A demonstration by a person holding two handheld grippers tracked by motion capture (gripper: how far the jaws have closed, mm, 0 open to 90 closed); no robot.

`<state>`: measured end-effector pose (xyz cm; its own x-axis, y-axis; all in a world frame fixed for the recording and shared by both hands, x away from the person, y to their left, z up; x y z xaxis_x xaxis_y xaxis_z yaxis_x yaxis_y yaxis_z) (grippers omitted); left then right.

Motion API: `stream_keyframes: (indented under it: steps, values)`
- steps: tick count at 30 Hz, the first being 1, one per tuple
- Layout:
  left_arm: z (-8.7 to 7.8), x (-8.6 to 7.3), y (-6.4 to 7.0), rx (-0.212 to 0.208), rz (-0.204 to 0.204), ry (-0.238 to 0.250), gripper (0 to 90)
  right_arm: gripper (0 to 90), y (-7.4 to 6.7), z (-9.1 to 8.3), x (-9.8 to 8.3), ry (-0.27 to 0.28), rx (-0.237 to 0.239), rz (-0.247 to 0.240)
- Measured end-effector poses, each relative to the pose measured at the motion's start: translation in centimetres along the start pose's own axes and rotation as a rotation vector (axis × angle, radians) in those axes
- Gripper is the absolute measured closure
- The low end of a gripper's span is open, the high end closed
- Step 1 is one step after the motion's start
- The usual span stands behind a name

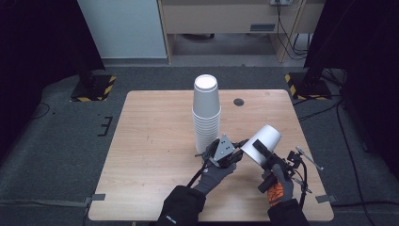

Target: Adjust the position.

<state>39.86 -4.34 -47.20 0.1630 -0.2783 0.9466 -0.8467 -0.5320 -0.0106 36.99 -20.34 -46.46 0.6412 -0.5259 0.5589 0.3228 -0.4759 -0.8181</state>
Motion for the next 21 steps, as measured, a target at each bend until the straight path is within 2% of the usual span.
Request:
stream_keyframes:
  steps: [17,20,21]
  values:
    - [-2.0,-0.1,0.0,-0.033,0.012,-0.028,84.8,9.4,-0.2,0.0,0.8,-0.002,0.007,-0.046]
    - [-2.3,-0.2,0.0,-0.039,0.014,-0.034,85.0,9.4,-0.3,0.0,0.8,-0.002,0.003,-0.061]
    - [-2.4,-0.2,0.1,-0.04,0.015,-0.036,85.2,9.9,-0.1,-0.2,1.1,0.018,-0.013,-0.073]
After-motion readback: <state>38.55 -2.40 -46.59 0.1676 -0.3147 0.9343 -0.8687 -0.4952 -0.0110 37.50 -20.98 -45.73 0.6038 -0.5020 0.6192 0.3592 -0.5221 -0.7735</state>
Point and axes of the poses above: each handheld gripper's, and its own axes: z roughly forward along the jaws, x roughly out of its top, y roughly to its right, the point moved 4 cm from there along z, roughly forward along the jaws, and after that the axes turned 12 degrees about -y, right-handed, at the moved point
